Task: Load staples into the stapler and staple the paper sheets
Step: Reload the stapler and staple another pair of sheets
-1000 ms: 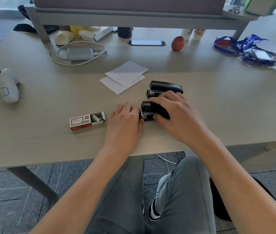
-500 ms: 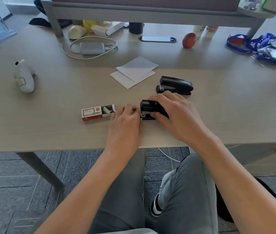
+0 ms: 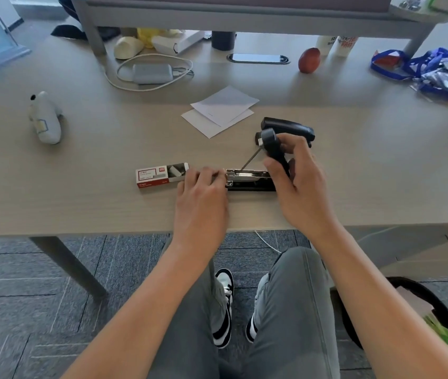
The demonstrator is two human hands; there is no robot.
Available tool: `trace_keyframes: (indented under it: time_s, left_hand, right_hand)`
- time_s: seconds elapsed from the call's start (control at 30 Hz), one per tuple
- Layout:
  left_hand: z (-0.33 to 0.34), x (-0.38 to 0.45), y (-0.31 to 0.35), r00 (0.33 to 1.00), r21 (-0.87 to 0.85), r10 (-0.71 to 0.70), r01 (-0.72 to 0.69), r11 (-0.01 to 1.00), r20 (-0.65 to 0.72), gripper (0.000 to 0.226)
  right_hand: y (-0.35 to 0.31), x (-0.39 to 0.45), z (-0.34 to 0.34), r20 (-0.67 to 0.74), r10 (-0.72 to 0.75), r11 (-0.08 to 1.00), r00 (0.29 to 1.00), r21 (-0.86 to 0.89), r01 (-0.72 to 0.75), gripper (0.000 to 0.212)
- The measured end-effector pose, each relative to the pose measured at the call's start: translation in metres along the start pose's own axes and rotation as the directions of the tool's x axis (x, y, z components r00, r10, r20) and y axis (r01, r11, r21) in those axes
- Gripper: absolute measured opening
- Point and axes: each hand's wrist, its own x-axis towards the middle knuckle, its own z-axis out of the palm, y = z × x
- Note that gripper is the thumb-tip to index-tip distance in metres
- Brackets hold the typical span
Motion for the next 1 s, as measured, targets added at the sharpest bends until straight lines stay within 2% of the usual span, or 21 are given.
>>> trace_keyframes:
  time_s: [0.1,0.23,0.37,0.47,0.53,0.57,0.6,0.7,0.8,0.9,1.0]
  left_hand:
    - [0.001,-0.001,0.001,1.0,-0.034,-0.019,0.018,0.999,-0.021,0.027]
    - [0.005,-0.001,-0.001,1.0,-0.019,-0.011,0.011,1.0,-0.014,0.026]
    - [0.006,-0.001,-0.003,1.0,-0.015,-0.005,0.004,1.0,-0.014,0.025]
    - [0.005,-0.001,-0.002,1.0,-0.036,-0.02,0.02,0.999,-0.022,0.023]
    - [0.005,-0.002,-0.001,0.999,-0.048,-0.029,0.028,0.998,-0.025,0.022]
    - [0.004,-0.002,-0.001,0.999,-0.051,-0.03,0.029,0.998,-0.023,0.022]
    - [0.004,-0.002,-0.001,0.999,-0.055,-0.031,0.03,0.998,-0.021,0.022]
    - [0.002,-0.003,0.0,0.999,-0.073,-0.043,0.042,0.996,-0.021,0.025]
    - [-0.001,-0.005,0.002,0.997,-0.125,-0.077,0.074,0.989,-0.019,0.03]
    - [-0.006,-0.009,0.001,0.996,-0.197,-0.084,0.08,0.977,-0.012,0.038]
    - [-0.017,-0.017,-0.007,0.996,-0.279,-0.085,0.071,0.958,-0.039,0.033]
  right_hand:
    - [-0.003,-0.005,0.002,-0.083,0.099,0.992,0.992,0.093,-0.091,0.03]
    - [-0.005,-0.01,0.0,-0.168,0.241,0.937,0.956,0.298,-0.184,0.021]
    - [-0.002,-0.012,-0.007,-0.143,0.4,0.811,0.905,0.515,-0.277,0.014]
    - [-0.002,-0.011,-0.018,-0.096,0.571,0.675,0.815,0.62,-0.4,0.013]
    - [0.0,-0.012,-0.025,0.01,0.696,0.51,0.718,0.696,-0.505,0.02]
    - [0.001,-0.013,-0.028,0.073,0.731,0.45,0.678,0.696,-0.56,0.024]
    - [0.002,-0.013,-0.031,0.122,0.748,0.433,0.652,0.656,-0.618,0.029]
    - [0.002,-0.014,-0.038,0.192,0.76,0.489,0.621,0.46,-0.741,0.043]
    - [-0.006,-0.015,-0.037,0.251,0.729,0.559,0.637,0.318,-0.766,0.044]
    - [-0.019,-0.018,-0.027,0.235,0.638,0.676,0.734,0.287,-0.679,0.037]
    - [-0.033,-0.02,-0.013,0.221,0.491,0.802,0.843,0.263,-0.536,0.028]
